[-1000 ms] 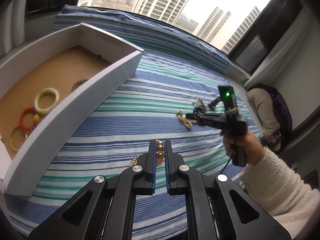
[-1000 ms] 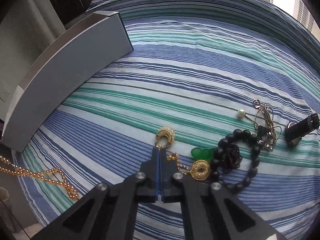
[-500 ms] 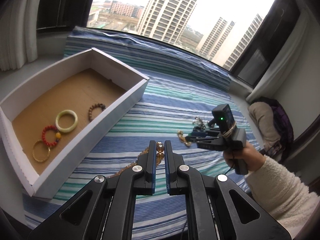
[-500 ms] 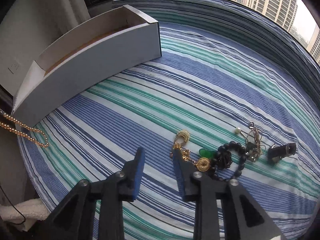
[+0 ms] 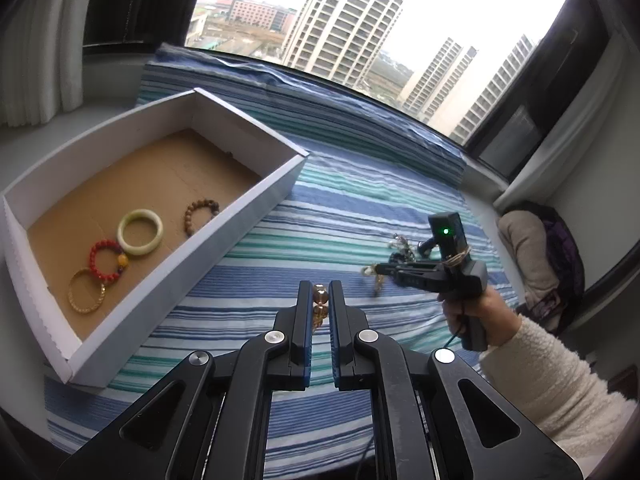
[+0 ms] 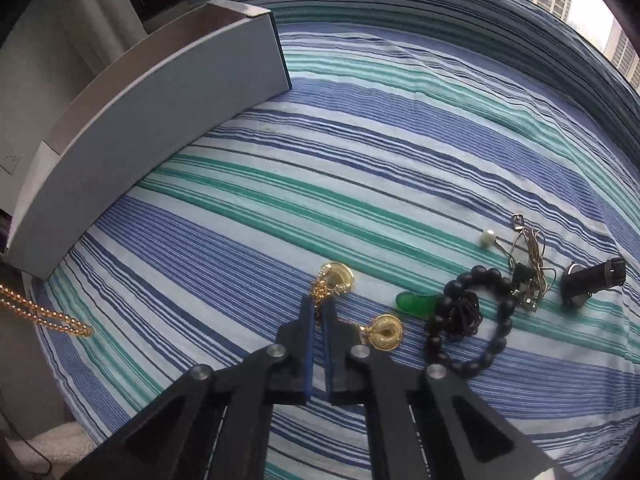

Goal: Organize jewelry
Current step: 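Carry necklace and earrings into the white box and open both tools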

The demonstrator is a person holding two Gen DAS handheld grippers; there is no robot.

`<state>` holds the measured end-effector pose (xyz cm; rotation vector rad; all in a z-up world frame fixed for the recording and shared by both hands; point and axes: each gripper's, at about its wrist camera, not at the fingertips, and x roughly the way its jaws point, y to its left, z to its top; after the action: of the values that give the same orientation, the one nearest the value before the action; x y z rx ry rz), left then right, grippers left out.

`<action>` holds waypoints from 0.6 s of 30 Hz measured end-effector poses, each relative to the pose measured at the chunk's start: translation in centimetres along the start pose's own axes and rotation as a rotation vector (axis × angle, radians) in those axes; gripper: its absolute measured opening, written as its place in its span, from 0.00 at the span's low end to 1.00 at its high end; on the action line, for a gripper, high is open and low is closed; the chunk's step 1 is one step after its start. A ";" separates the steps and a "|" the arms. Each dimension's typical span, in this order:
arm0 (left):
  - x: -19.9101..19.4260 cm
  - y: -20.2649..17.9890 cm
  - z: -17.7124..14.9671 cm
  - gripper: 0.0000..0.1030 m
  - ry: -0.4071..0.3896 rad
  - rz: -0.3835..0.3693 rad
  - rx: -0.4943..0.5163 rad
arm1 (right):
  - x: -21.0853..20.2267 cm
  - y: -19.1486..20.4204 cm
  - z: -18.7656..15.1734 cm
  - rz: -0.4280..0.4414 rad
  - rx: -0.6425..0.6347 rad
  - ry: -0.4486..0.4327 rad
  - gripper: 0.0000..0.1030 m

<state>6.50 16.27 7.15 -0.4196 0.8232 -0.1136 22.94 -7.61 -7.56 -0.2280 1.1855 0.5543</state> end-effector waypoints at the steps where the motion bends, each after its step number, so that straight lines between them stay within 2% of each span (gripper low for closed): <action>1: -0.3 -0.1 0.3 0.05 -0.004 -0.005 0.000 | -1.4 0.2 0.3 0.026 0.009 -0.024 0.03; 9: -3.9 0.5 5.2 0.05 -0.053 -0.016 -0.026 | -11.8 5.4 5.3 0.197 -0.062 -0.182 0.03; 14: -5.5 1.6 10.0 0.05 -0.110 0.022 -0.034 | -14.8 9.9 10.7 0.244 -0.126 -0.244 0.03; 18: -5.2 2.7 13.5 0.05 -0.153 0.065 -0.017 | -14.9 12.7 14.7 0.261 -0.158 -0.285 0.03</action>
<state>12.66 24.41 17.75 -0.4120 0.6871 -0.0135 24.31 5.46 13.09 -0.1231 0.8989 0.8814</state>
